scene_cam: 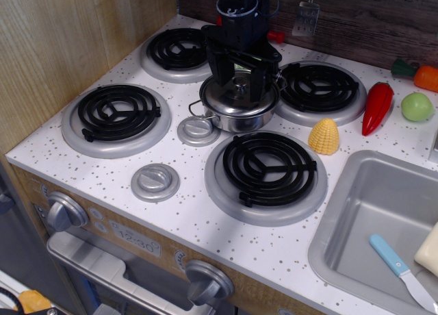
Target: Take lid off pot or pan
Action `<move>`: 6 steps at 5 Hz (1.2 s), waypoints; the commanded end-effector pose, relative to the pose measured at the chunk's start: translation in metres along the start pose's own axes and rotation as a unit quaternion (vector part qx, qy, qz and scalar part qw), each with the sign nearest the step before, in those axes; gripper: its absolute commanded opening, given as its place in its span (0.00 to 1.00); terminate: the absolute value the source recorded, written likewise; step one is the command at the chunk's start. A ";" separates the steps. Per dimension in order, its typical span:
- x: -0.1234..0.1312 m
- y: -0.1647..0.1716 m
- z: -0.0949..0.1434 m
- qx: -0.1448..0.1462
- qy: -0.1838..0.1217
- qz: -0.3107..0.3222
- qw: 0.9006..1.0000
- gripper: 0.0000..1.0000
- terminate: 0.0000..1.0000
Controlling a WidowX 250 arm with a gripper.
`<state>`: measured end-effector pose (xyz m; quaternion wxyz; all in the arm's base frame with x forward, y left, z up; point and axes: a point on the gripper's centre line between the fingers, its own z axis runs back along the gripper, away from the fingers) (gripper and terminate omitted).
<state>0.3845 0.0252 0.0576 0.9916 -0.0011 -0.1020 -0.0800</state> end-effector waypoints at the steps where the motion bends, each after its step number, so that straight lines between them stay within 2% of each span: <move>1: 0.020 0.013 0.011 0.000 -0.030 -0.023 0.999 1.00 0.00; 2: 0.024 0.013 0.007 -0.001 -0.030 -0.026 0.999 1.00 0.00; 3: 0.024 0.013 0.004 -0.003 -0.026 -0.023 0.999 0.00 0.00; 4: 0.024 0.011 0.009 -0.001 -0.019 -0.023 1.000 0.00 0.00; 6: 0.033 0.004 0.043 0.022 0.019 -0.030 0.999 0.00 0.00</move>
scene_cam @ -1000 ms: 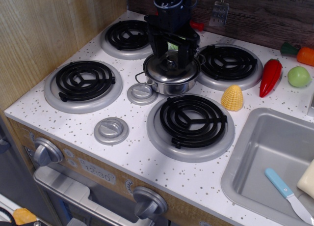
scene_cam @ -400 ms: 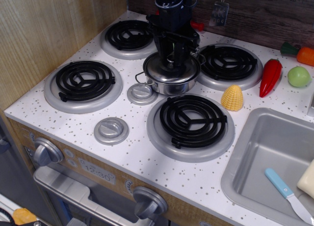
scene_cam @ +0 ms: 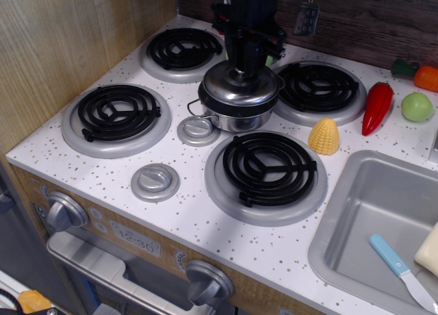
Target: Take lid off pot or pan
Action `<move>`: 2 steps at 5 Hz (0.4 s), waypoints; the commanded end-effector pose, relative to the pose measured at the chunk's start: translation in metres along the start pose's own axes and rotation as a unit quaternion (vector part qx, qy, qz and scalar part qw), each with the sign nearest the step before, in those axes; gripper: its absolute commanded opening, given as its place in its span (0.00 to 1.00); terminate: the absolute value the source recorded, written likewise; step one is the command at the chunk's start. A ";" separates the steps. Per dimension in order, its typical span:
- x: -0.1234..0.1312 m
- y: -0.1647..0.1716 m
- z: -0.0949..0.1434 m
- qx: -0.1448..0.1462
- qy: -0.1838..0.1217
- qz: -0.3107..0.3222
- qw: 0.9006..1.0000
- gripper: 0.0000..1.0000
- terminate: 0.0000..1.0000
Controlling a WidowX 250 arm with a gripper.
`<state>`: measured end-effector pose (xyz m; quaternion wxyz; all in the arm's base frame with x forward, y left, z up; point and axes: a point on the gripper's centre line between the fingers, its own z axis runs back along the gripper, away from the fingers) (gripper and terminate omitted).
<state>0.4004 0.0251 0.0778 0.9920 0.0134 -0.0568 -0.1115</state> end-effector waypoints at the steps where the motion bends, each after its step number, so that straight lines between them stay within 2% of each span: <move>1: 0.008 0.004 0.045 0.025 -0.012 0.006 1.000 0.00 0.00; 2: -0.011 0.016 0.044 0.035 -0.023 0.007 0.999 0.00 0.00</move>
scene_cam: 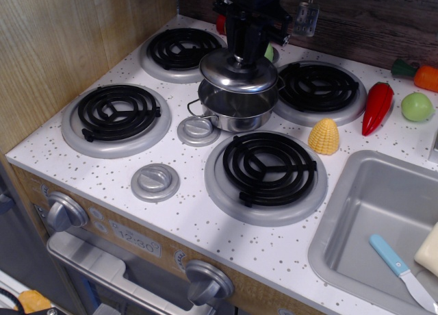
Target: Take lid off pot or pan
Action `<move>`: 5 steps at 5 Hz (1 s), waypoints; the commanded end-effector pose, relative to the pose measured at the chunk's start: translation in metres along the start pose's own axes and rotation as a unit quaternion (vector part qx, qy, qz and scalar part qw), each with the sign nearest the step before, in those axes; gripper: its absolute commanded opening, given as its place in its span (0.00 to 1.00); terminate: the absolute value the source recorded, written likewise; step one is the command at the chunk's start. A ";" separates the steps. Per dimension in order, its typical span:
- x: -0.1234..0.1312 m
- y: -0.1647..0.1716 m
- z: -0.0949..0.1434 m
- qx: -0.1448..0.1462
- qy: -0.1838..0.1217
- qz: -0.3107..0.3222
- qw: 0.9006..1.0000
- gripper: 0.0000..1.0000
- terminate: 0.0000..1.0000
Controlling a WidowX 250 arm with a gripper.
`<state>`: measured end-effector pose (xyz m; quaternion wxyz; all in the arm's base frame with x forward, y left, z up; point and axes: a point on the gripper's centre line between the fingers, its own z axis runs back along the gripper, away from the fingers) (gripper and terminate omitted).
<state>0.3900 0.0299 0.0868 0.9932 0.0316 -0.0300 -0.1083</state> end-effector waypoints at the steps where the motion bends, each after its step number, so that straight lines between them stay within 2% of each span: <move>1: -0.020 0.030 0.026 0.025 -0.053 -0.001 0.998 0.00 0.00; 2: -0.041 0.054 0.021 0.029 -0.045 -0.003 0.999 0.00 0.00; 4: -0.074 0.090 0.012 0.034 -0.028 -0.054 0.998 0.00 0.00; 5: -0.087 0.107 -0.001 0.022 -0.041 -0.079 0.996 0.00 0.00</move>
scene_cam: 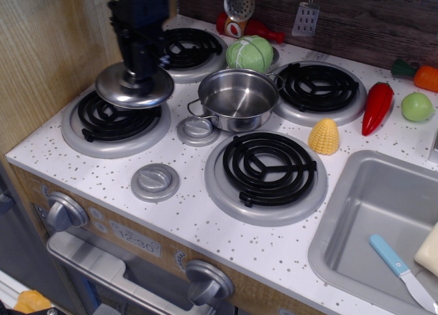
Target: Take lid off pot or pan
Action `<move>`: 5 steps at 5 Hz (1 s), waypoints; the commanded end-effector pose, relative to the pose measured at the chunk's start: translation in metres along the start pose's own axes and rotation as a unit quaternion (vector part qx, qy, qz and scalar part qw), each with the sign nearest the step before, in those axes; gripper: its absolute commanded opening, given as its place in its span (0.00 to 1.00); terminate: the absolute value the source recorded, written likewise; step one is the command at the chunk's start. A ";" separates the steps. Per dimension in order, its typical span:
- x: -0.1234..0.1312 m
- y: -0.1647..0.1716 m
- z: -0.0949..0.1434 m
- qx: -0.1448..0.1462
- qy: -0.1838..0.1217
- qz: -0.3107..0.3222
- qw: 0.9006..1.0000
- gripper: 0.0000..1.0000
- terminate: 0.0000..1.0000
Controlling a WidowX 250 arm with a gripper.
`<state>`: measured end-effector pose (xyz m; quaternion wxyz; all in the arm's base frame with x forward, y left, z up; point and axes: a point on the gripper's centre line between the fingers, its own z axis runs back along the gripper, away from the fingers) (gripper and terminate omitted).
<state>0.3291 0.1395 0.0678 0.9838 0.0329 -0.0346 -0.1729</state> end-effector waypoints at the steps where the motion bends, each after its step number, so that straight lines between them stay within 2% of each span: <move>1: -0.015 0.024 0.006 0.014 -0.049 -0.026 0.998 0.00 0.00; 2: -0.023 0.023 -0.006 0.000 -0.067 -0.023 0.997 0.00 0.00; 3: -0.015 0.012 -0.009 -0.028 -0.089 -0.001 0.996 1.00 0.00; 4: -0.015 0.012 -0.009 -0.028 -0.089 -0.001 0.996 1.00 0.00; 5: -0.015 0.012 -0.009 -0.028 -0.089 -0.001 0.996 1.00 1.00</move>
